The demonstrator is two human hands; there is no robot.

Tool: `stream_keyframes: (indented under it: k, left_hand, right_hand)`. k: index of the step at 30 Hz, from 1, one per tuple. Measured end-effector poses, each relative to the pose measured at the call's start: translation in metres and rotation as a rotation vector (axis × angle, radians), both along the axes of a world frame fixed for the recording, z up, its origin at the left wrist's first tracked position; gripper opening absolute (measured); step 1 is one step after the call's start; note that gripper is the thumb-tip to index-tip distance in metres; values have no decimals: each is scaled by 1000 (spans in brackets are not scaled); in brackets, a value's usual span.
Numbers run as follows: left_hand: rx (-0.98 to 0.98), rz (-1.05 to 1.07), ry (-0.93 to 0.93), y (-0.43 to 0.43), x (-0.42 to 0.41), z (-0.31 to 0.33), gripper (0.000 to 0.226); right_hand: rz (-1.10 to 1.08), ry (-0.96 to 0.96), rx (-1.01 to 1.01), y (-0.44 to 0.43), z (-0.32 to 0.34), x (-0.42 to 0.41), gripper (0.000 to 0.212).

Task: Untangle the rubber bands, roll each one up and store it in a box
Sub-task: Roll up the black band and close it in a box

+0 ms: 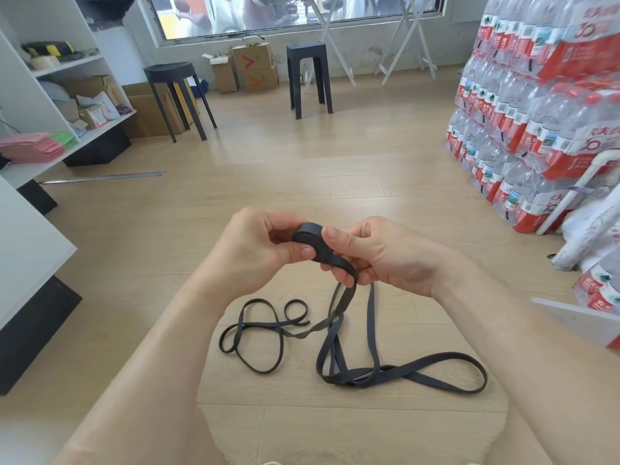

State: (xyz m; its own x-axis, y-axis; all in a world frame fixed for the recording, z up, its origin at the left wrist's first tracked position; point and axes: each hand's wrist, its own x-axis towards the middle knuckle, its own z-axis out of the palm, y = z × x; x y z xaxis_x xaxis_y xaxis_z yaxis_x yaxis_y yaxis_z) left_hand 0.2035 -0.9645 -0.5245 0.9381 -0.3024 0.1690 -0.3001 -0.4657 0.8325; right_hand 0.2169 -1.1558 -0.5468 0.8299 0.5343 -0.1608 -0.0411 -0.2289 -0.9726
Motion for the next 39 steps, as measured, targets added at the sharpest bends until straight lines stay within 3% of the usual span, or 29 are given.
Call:
stream_keyframes:
  k: [10,17,22,25,28,31,39]
  left_hand:
    - [-49,-100,54,7,1,2,26]
    - [81,-32,-19,6,4,-1,21]
    - [-393,-27,167,-2,4,-12,26]
    - [-488,-55,172,-6,2,-13,34]
    - [-277,-10,32,-2,1,-5,14]
    - [8,66,-49,0,1,-2,28]
    - [177,116,-160,-4,0,-3,31]
  right_hand:
    - [34,111,115,4,-2,0,53]
    - [-3,91,117,7,-6,3,58]
    - [23,122,382,2,-7,8,48]
    - [74,159,426,2,-6,7,49]
    - [67,73,178,-3,3,6,53]
    - [23,-22,-64,-6,8,4,66]
    - [-37,-50,-194,-5,9,3,67]
